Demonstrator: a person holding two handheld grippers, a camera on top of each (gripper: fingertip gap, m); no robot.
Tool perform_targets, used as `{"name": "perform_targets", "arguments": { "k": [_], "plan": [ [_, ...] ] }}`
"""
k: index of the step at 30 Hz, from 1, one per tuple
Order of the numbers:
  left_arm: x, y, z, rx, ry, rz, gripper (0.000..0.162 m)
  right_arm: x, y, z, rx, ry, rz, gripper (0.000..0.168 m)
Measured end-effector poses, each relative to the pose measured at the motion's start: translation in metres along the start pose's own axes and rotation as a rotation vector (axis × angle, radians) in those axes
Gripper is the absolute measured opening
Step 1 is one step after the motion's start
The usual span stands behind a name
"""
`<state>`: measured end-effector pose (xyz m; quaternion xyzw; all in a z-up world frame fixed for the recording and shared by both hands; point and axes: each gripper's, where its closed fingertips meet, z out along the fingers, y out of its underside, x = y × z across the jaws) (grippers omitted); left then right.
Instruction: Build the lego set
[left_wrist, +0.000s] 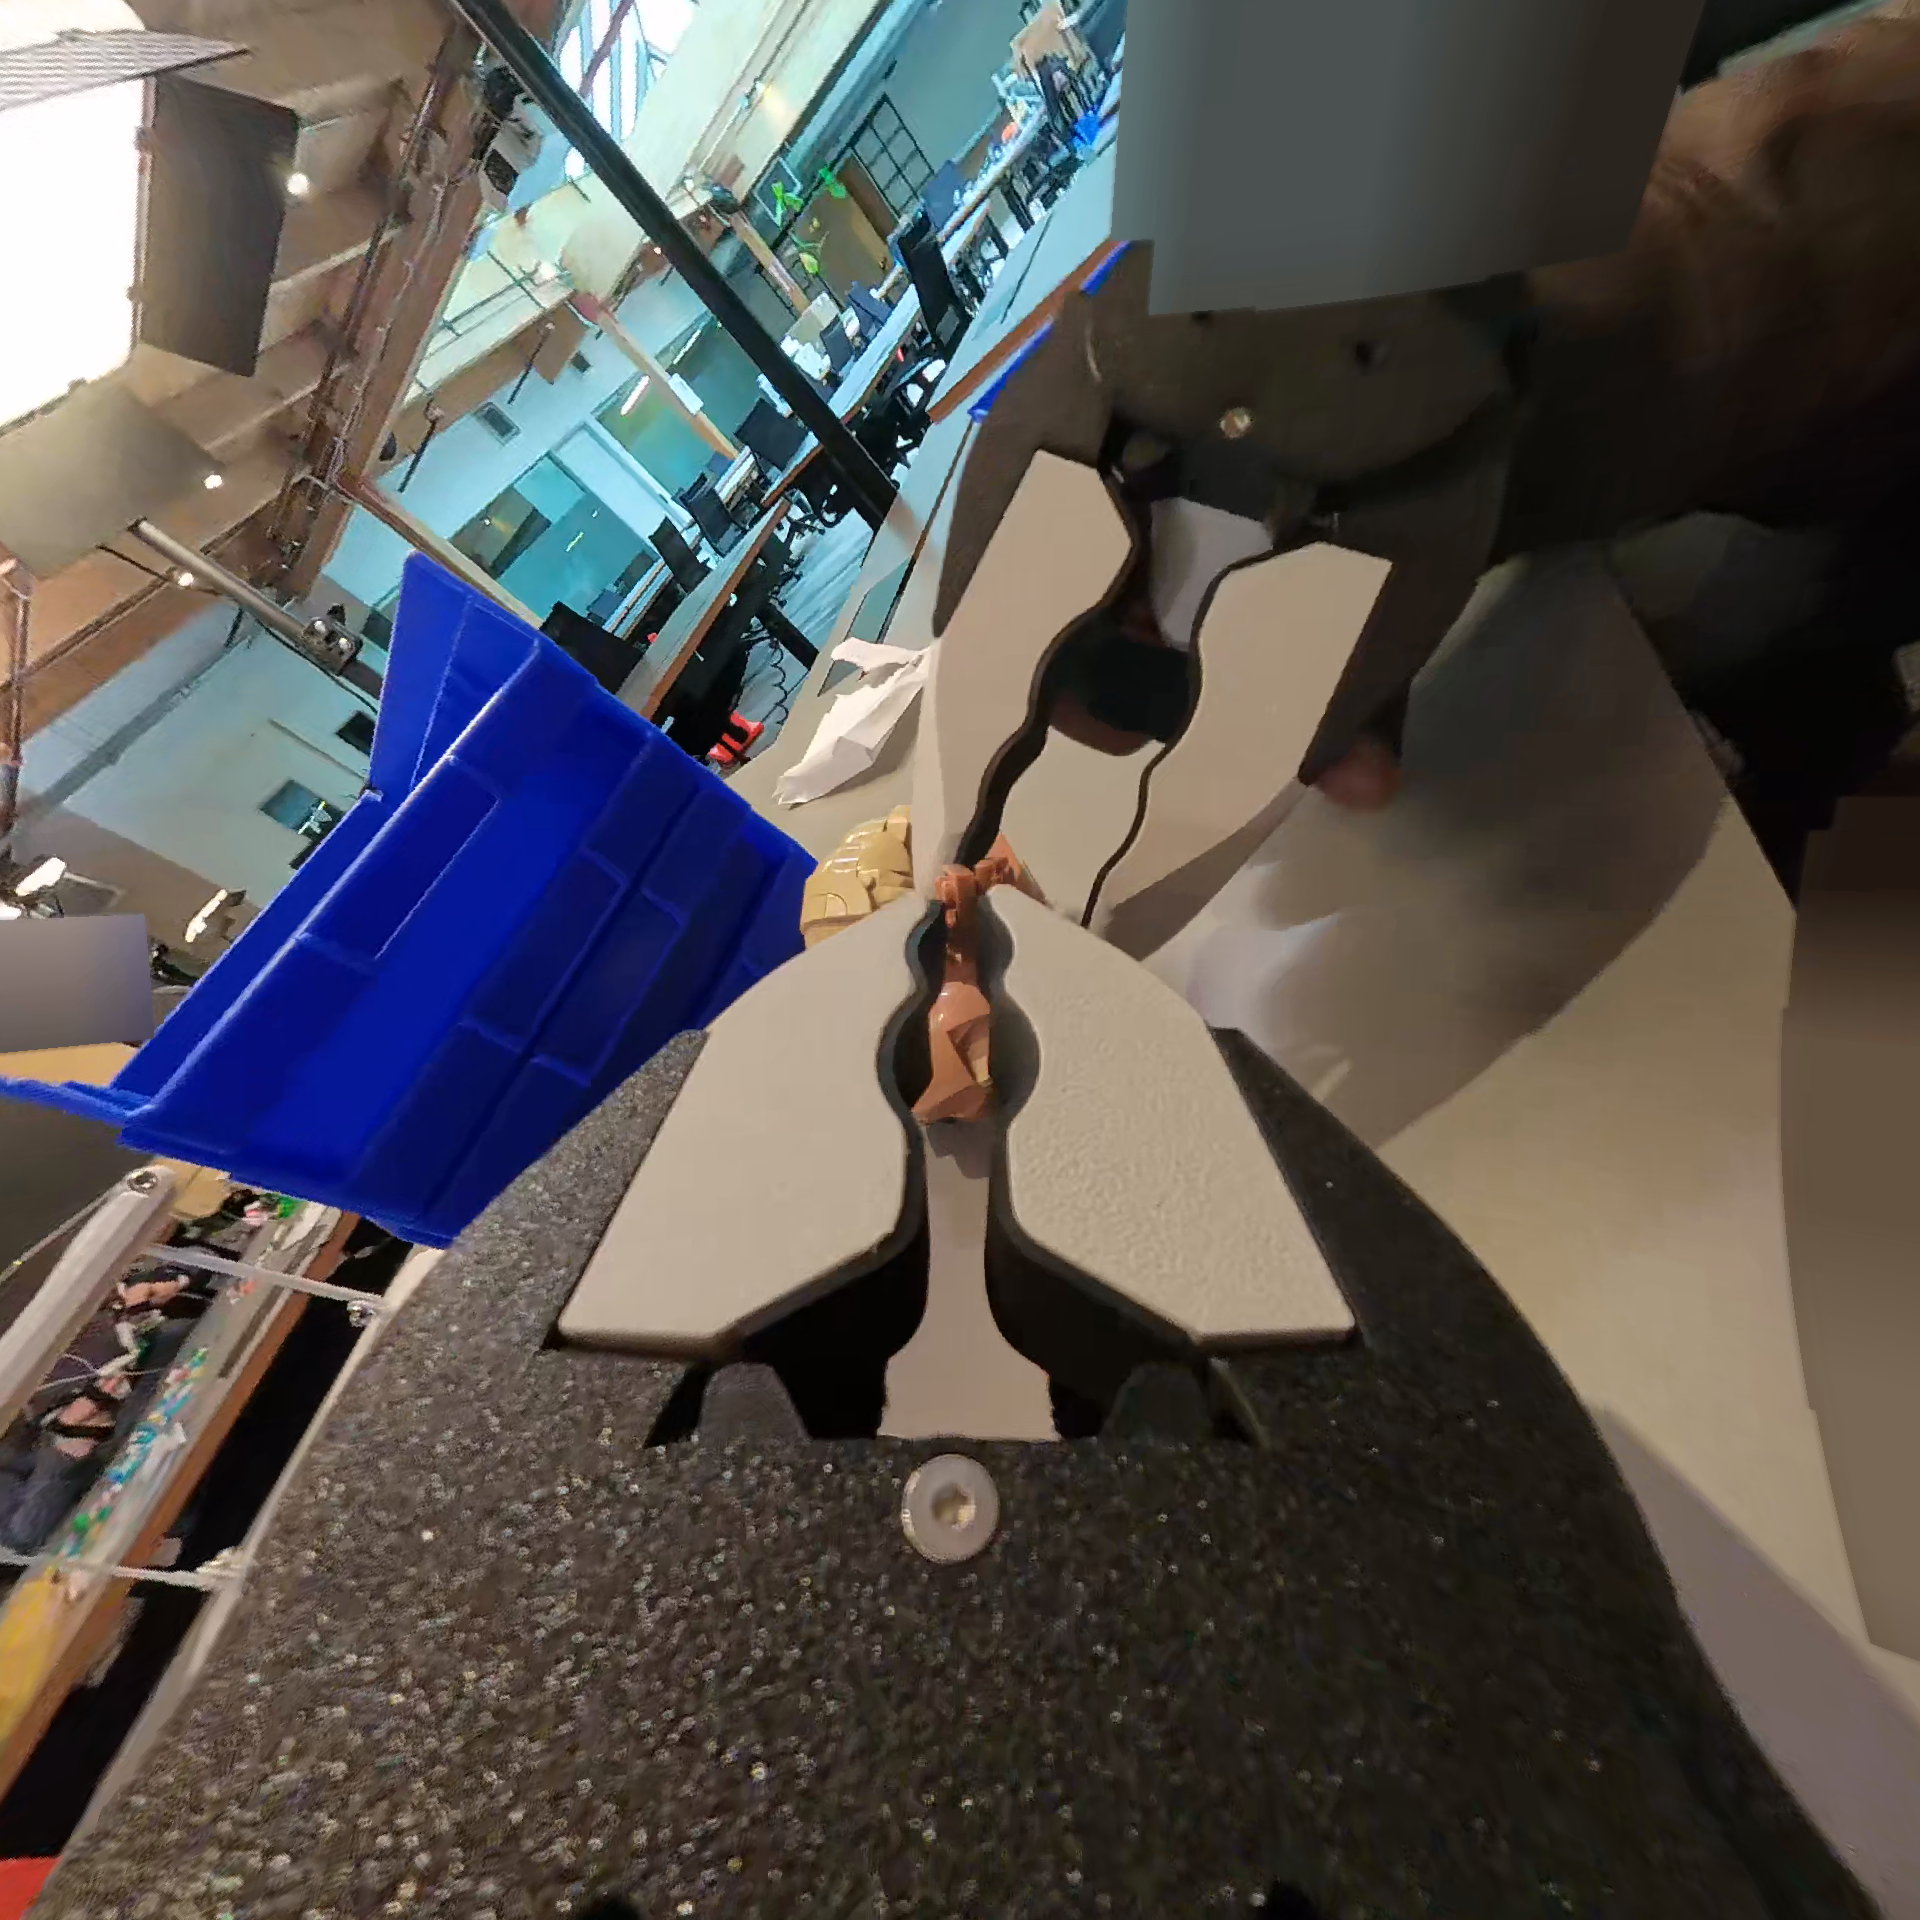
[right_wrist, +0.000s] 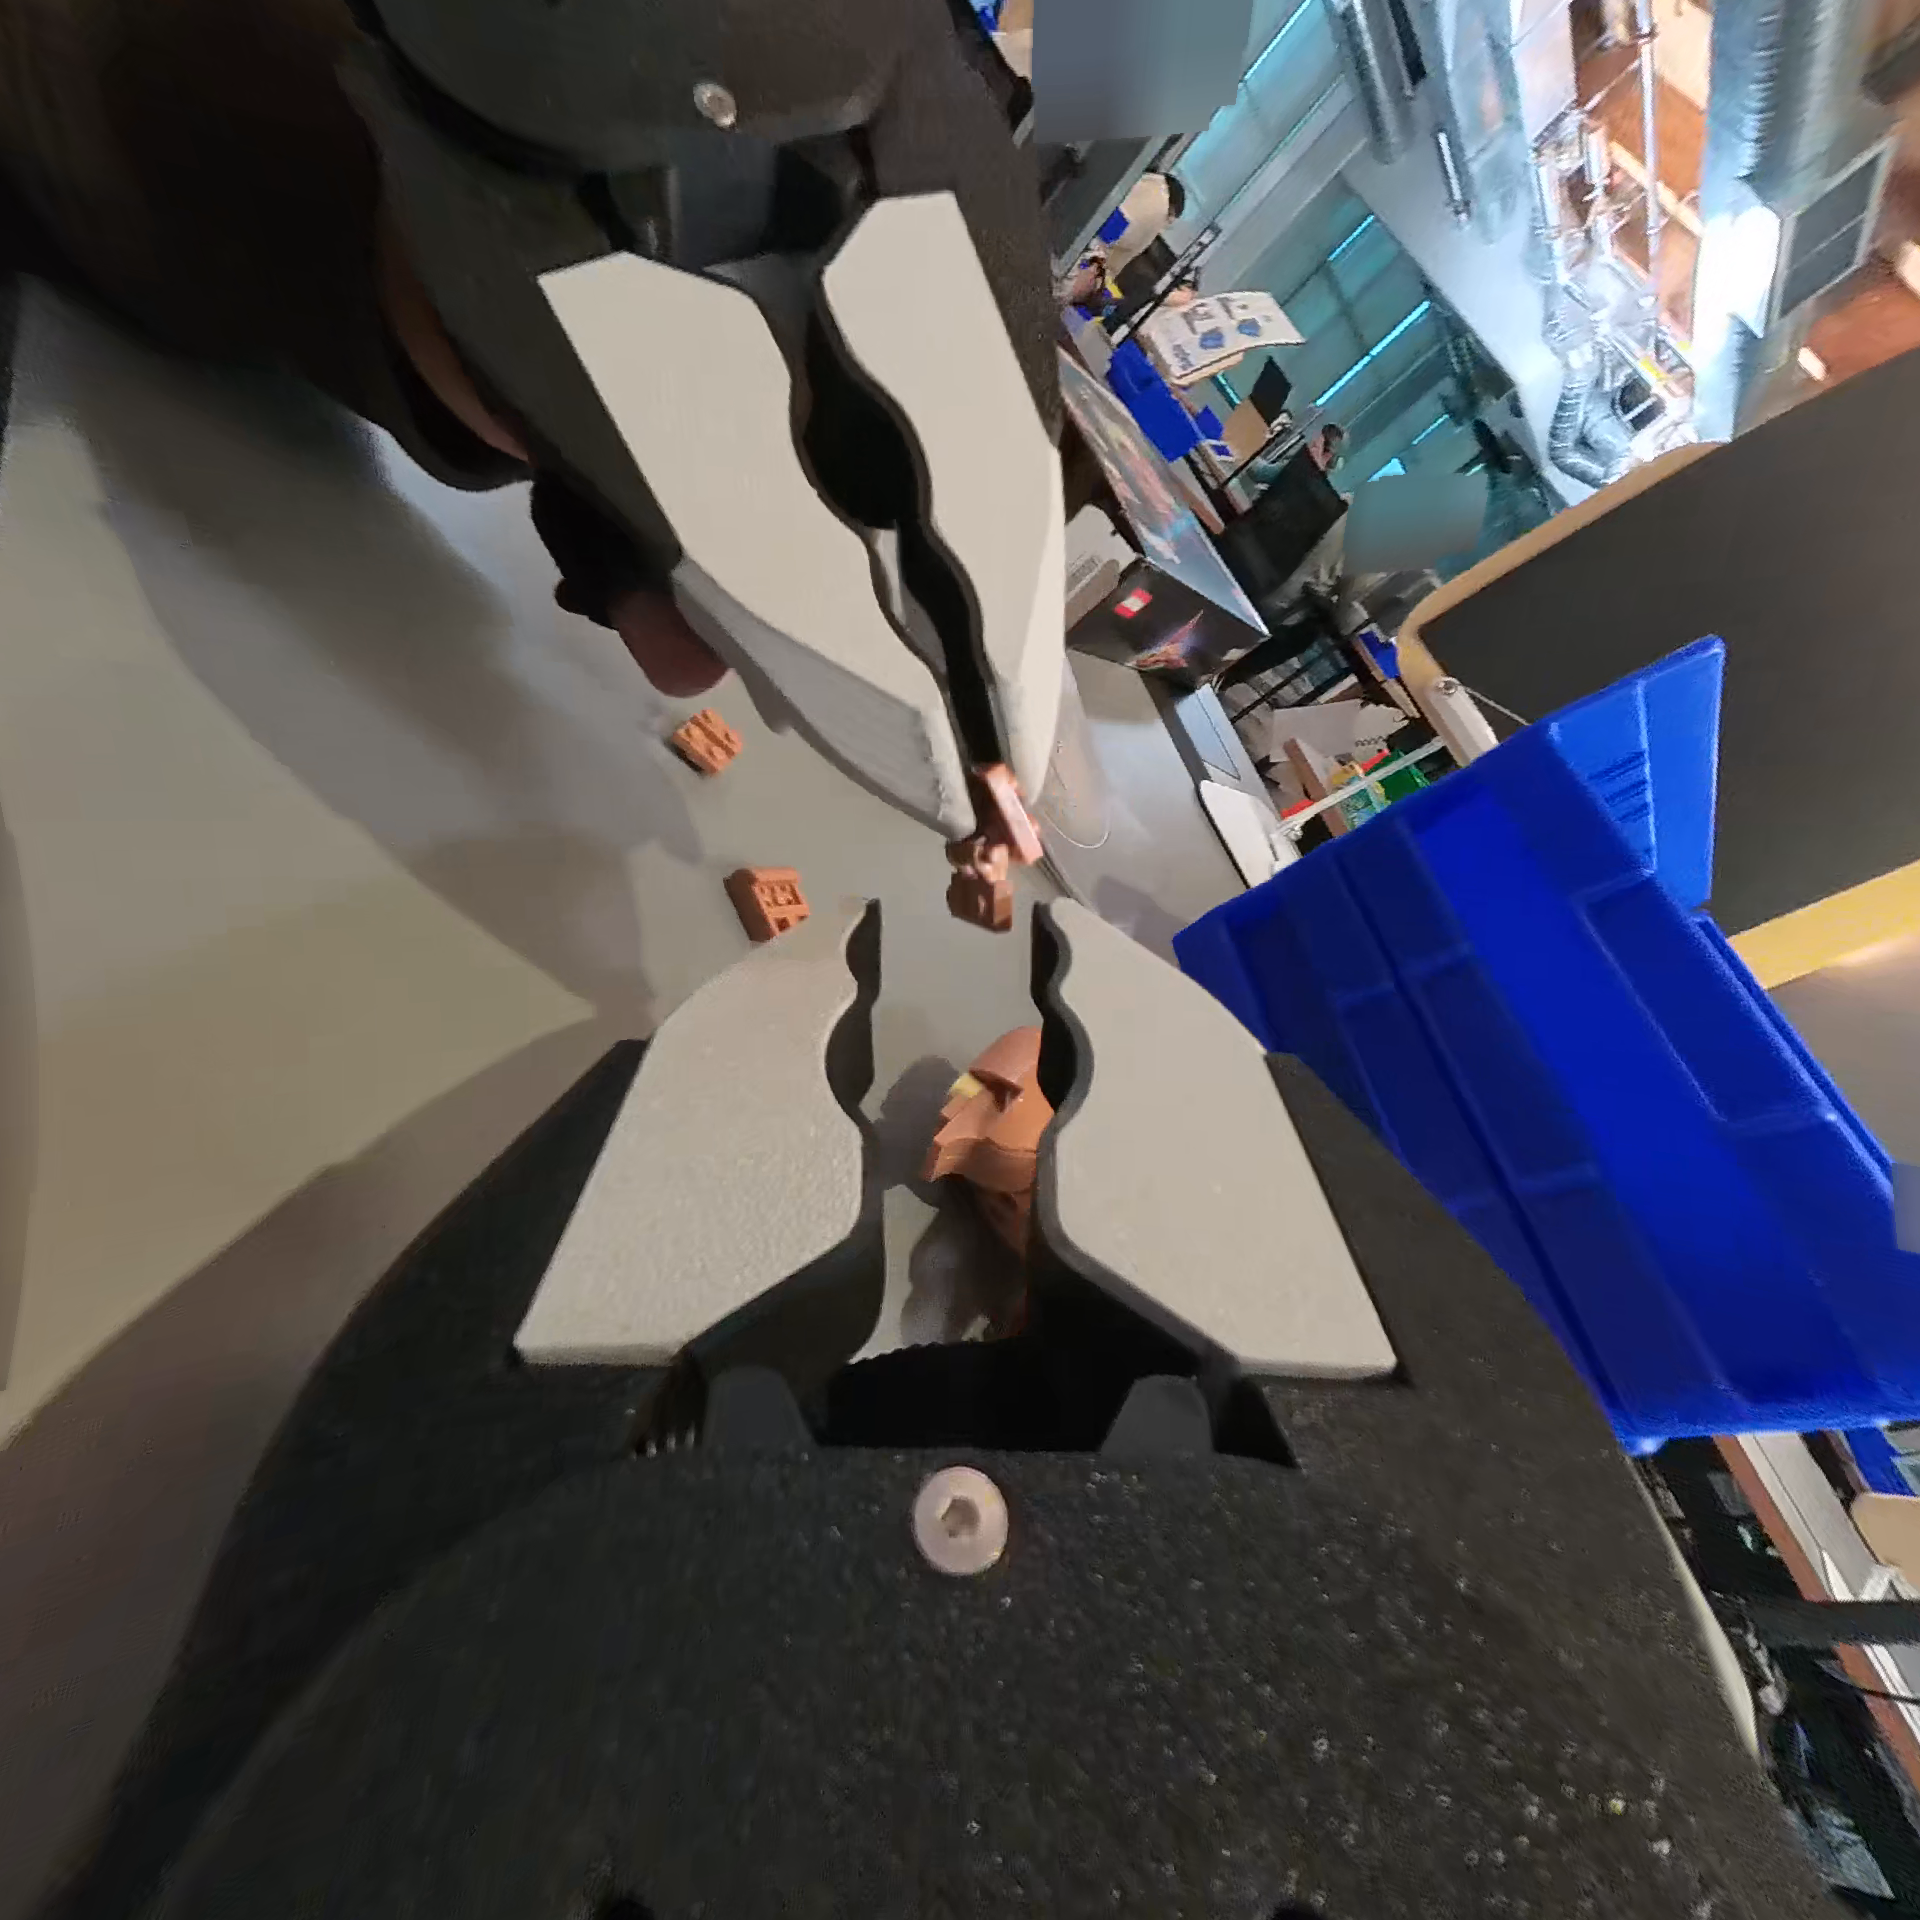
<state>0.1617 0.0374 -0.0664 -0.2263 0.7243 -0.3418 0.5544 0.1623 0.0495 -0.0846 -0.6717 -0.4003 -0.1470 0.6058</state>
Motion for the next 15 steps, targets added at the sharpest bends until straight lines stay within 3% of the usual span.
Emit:
{"name": "perform_targets", "arguments": {
  "k": [5,15],
  "plan": [
    [0.007,0.005,0.003,-0.042,-0.004,0.099,0.005,-0.001,0.006,0.004,-0.074,0.025,-0.092,0.011],
    [-0.002,0.022,0.009,-0.179,-0.17,0.273,0.008,0.007,0.025,0.008,-0.293,0.099,-0.149,0.004]
  ]
}}
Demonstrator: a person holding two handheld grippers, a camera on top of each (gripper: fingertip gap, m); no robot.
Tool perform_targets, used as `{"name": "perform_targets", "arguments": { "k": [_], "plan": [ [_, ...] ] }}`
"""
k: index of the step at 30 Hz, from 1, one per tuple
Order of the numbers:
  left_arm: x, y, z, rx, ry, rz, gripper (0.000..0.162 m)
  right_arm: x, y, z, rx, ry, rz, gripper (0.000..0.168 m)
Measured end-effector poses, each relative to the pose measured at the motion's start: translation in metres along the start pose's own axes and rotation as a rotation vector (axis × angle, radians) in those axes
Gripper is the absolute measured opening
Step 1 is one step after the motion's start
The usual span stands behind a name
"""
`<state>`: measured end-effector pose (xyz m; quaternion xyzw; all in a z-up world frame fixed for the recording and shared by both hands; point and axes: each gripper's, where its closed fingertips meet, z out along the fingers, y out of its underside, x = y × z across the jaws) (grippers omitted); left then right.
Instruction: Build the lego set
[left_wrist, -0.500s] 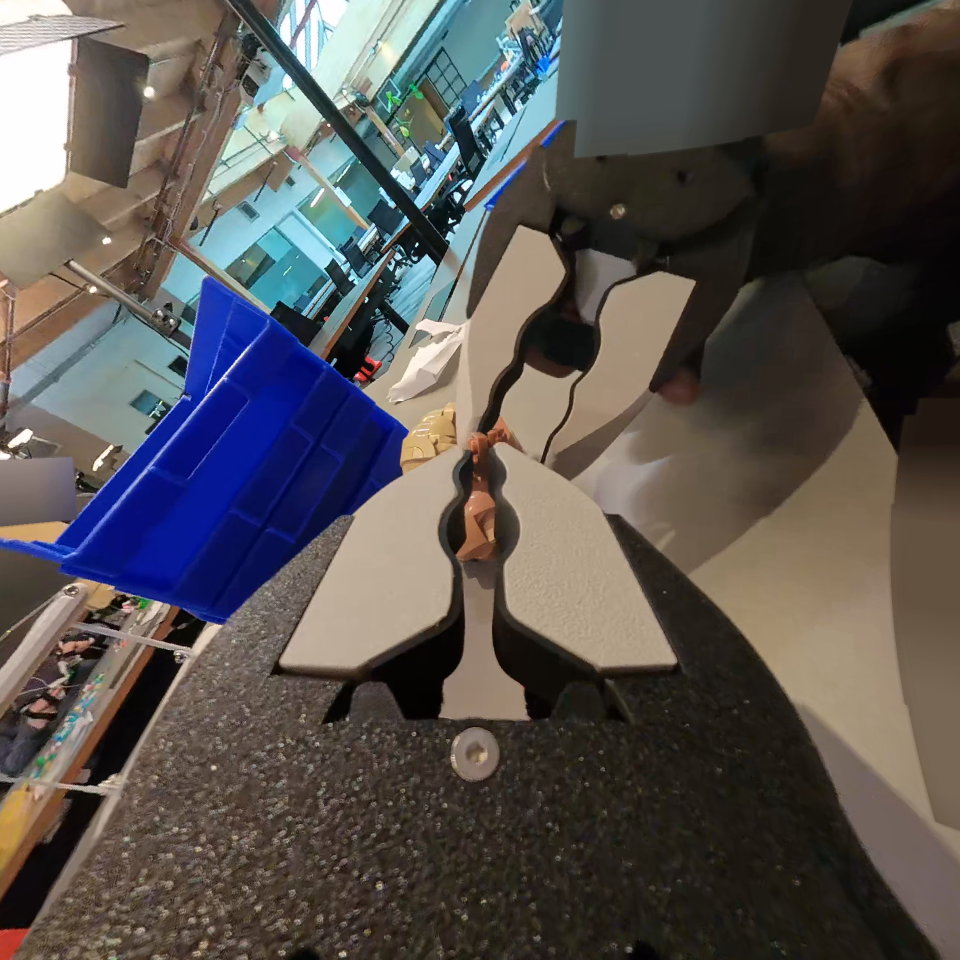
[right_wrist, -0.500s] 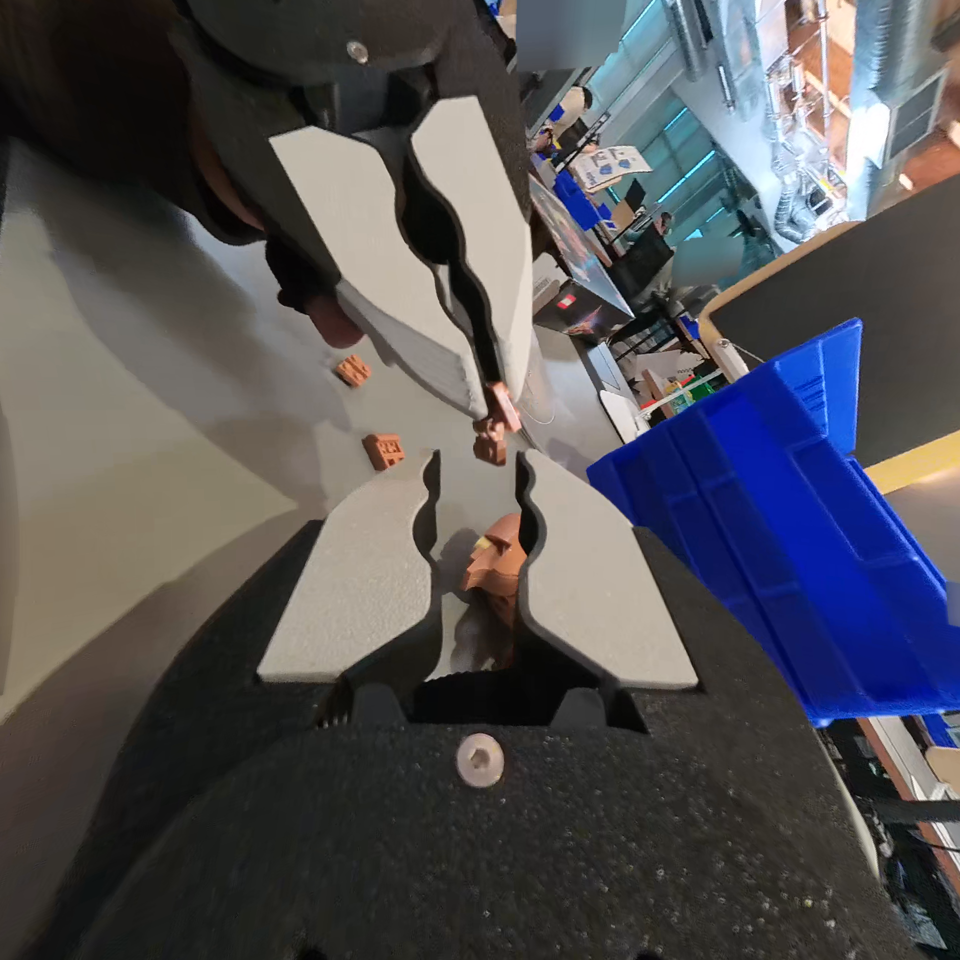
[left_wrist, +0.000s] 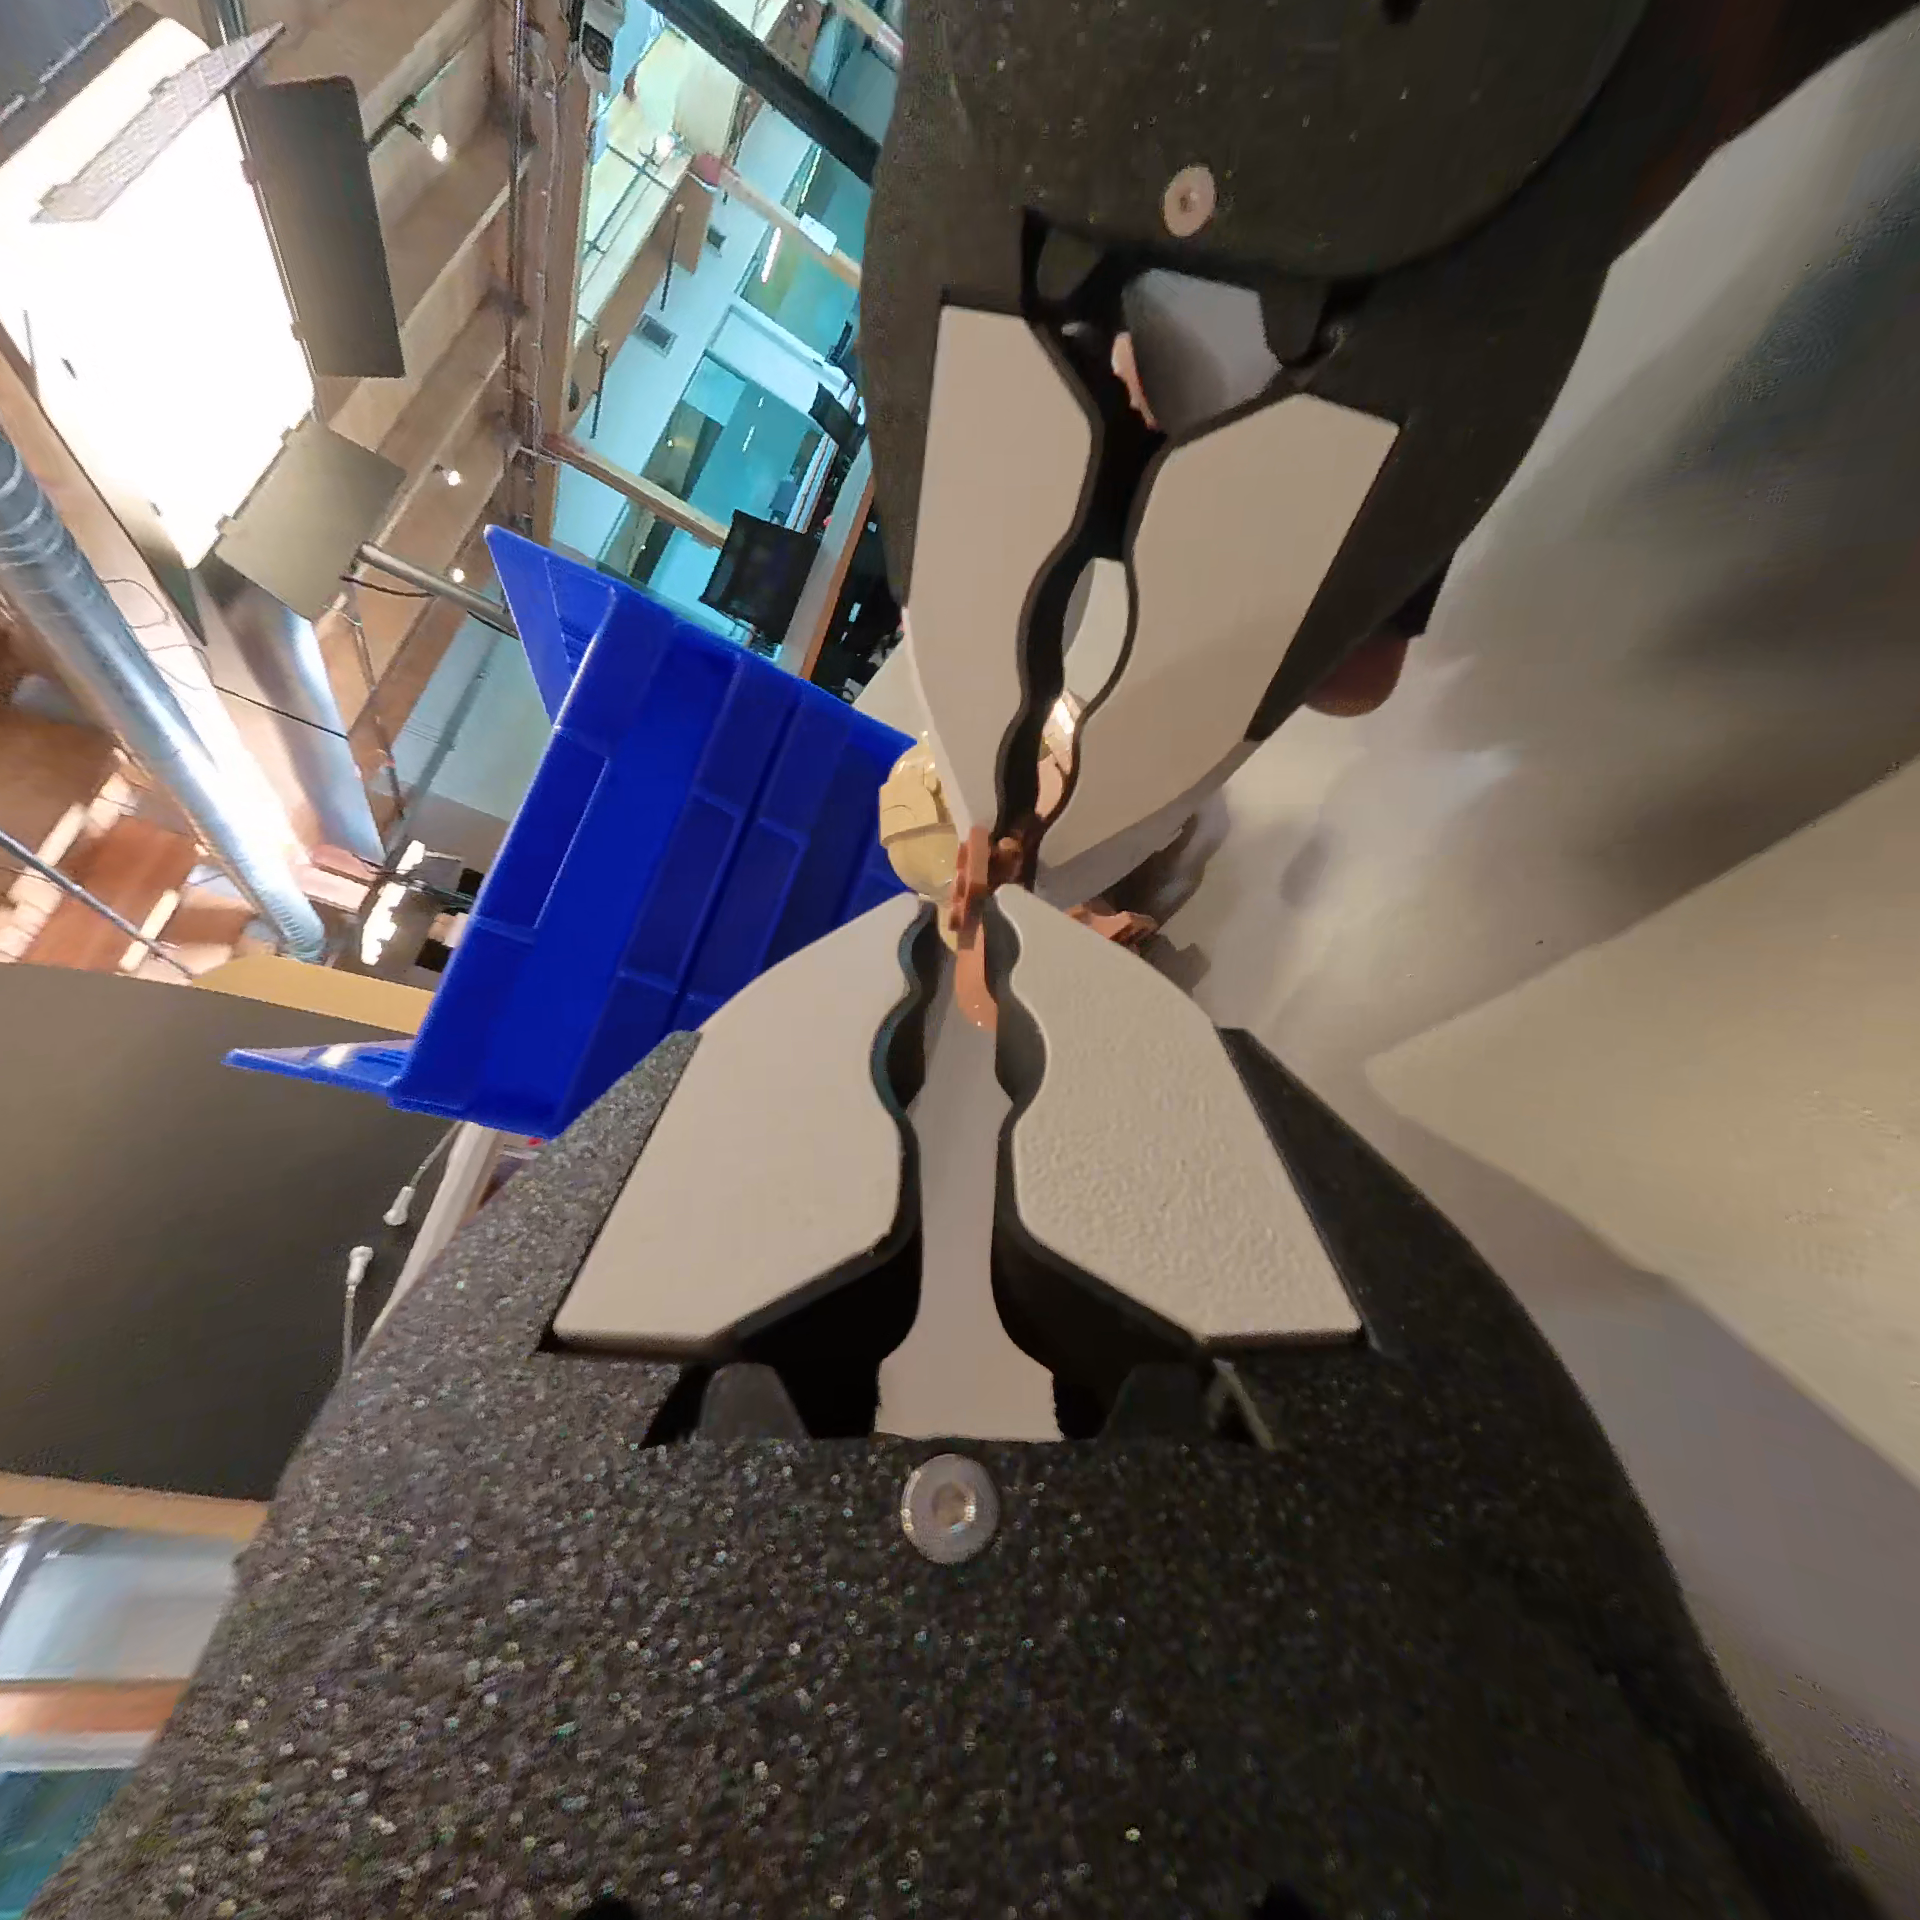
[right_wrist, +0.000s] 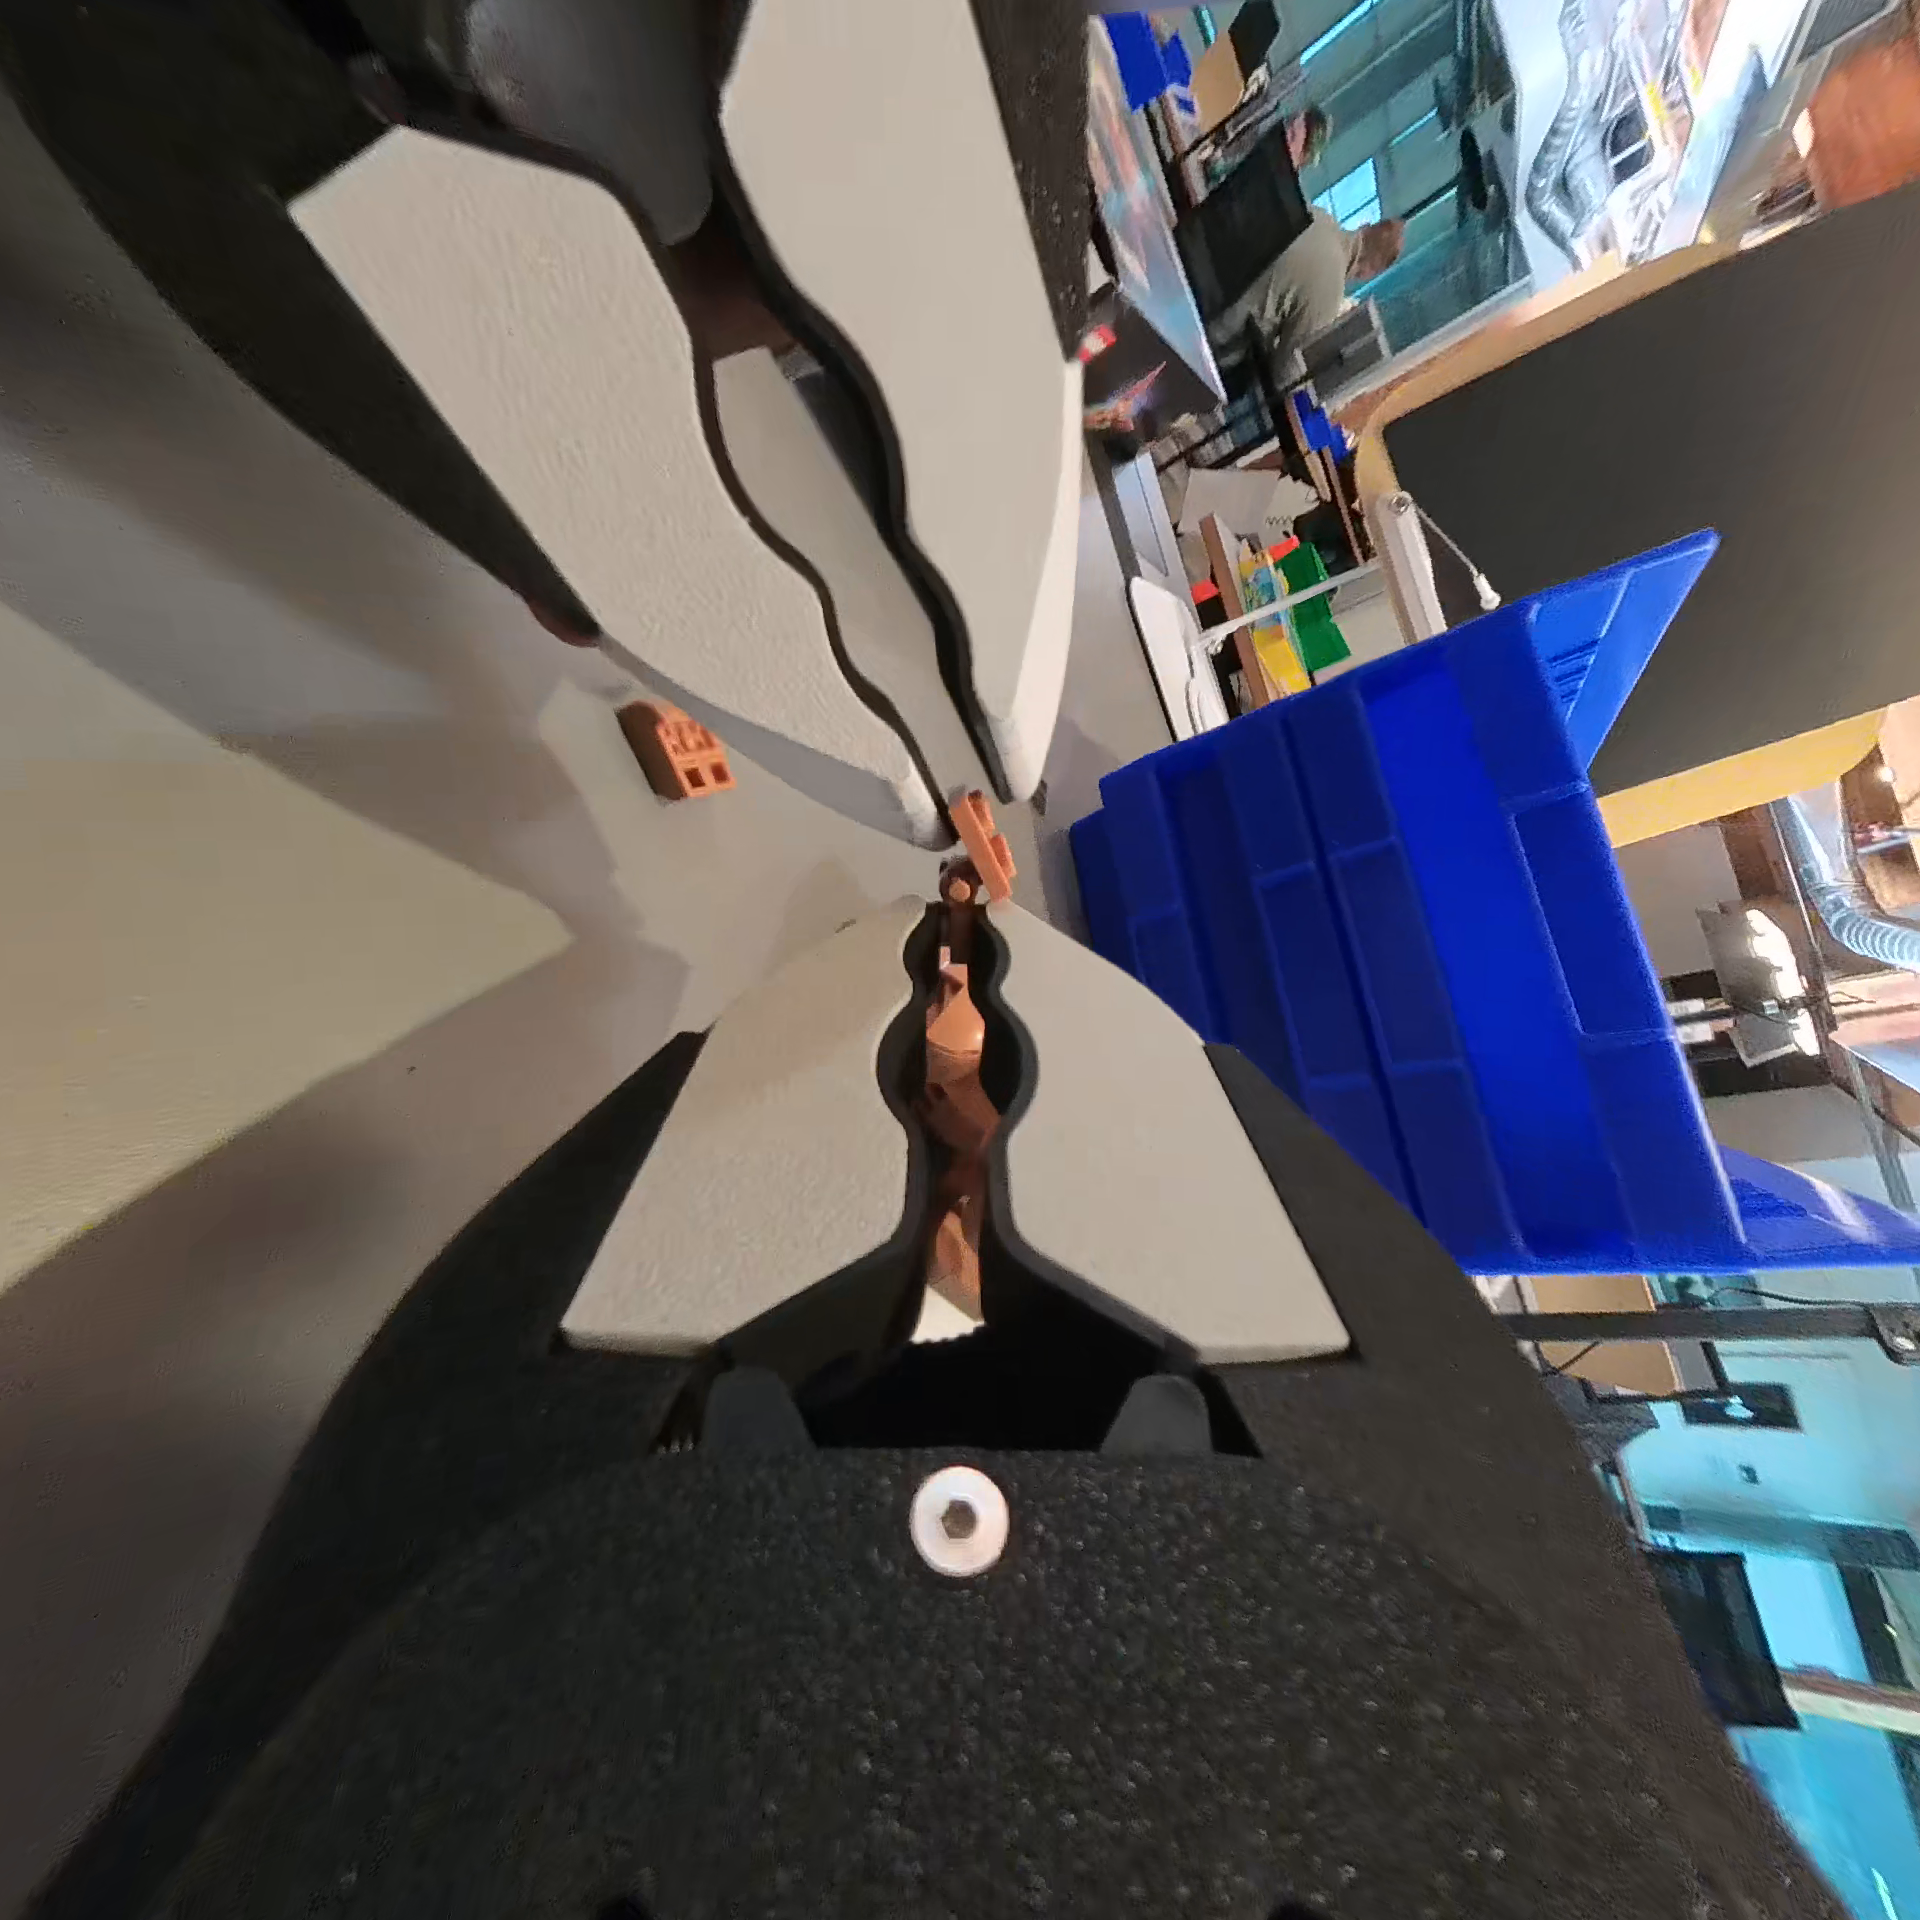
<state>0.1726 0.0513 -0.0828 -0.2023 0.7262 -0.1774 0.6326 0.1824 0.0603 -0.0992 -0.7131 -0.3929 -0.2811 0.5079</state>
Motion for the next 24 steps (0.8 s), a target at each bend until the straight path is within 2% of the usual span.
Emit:
{"name": "perform_targets", "arguments": {
  "k": [5,13,17,24],
  "plan": [
    [0.0,0.002,0.002,-0.03,-0.042,0.123,0.016,-0.003,0.004,0.002,-0.069,-0.009,-0.07,0.005],
    [0.01,0.008,0.005,-0.123,-0.028,0.396,0.006,-0.006,0.009,0.006,-0.135,-0.005,-0.202,0.004],
    [0.009,0.01,0.004,-0.136,0.019,0.239,0.005,-0.004,0.007,0.007,-0.119,0.043,-0.25,0.005],
    [0.01,0.01,0.002,-0.094,0.181,-0.269,0.006,-0.004,0.004,0.005,-0.065,0.107,-0.289,0.005]
  ]
}}
